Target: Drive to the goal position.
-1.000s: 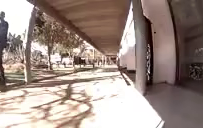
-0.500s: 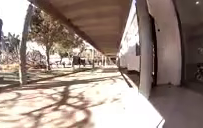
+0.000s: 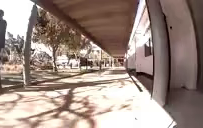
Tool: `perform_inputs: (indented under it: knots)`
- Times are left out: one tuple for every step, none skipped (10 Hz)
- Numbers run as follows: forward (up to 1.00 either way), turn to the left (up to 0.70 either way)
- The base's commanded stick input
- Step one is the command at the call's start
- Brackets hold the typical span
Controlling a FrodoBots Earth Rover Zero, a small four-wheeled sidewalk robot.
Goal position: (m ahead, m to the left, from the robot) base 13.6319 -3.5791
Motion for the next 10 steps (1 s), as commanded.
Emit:
perform_inputs:
  knots:
    - [0.5, 0.0]
    - [0.5, 0.0]
    - [0.5, 0.0]
    - [0.5, 0.0]
    - [0.5, 0.0]
    - [0.5, 0.0]
    - [0.5, 0.0]
    - [0.5, 0.0]
    - [0.5, 0.0]
    - [0.5, 0.0]
